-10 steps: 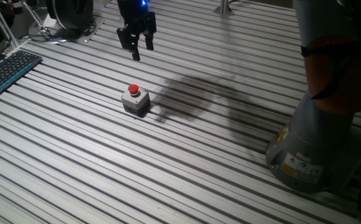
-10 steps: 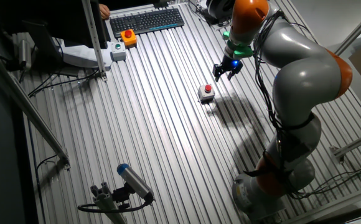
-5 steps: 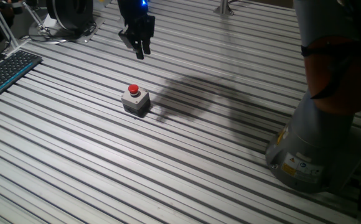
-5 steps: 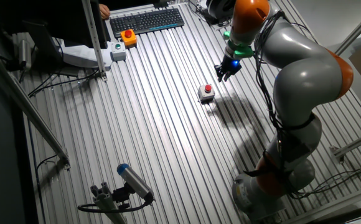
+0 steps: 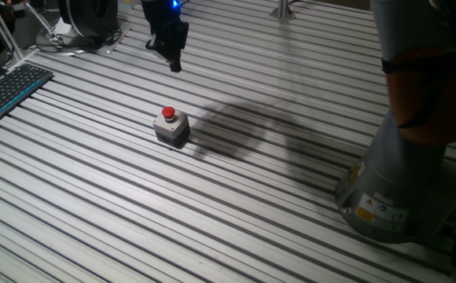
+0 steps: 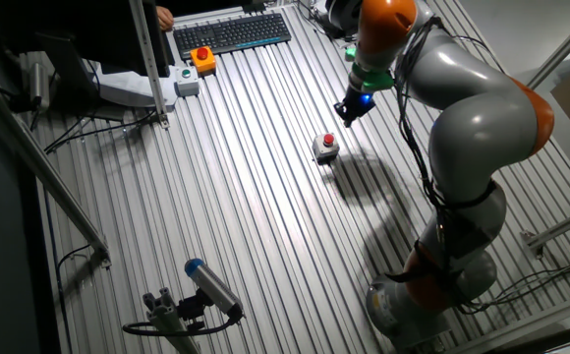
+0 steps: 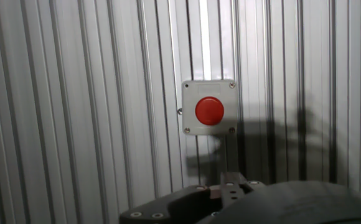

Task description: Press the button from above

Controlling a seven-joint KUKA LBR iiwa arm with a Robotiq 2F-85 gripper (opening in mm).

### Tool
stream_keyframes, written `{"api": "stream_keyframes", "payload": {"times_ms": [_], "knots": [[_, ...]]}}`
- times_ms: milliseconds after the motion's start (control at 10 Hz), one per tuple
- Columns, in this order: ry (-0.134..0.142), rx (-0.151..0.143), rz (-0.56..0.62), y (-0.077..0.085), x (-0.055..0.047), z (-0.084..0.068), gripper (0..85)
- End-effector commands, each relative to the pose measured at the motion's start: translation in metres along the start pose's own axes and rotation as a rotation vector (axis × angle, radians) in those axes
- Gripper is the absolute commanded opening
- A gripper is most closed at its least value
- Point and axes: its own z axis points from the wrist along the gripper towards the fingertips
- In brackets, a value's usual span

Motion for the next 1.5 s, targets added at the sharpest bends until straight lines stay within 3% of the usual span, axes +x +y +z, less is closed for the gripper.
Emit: {"api": "stream_keyframes", "payload": {"times_ms": [0, 300, 400, 800, 1400], "knots": [[-0.002, 0.002, 0.001, 0.000, -0.002, 0.004, 0.0], [0.004, 0.009, 0.023, 0.008, -0.010, 0.015, 0.0], [0.020, 0.013, 0.033, 0.011, -0.011, 0.018, 0.0], [0.008, -0.001, 0.054, 0.008, -0.023, 0.052, 0.0], [0.016, 0.015, 0.017, 0.016, -0.029, 0.058, 0.0]]}}
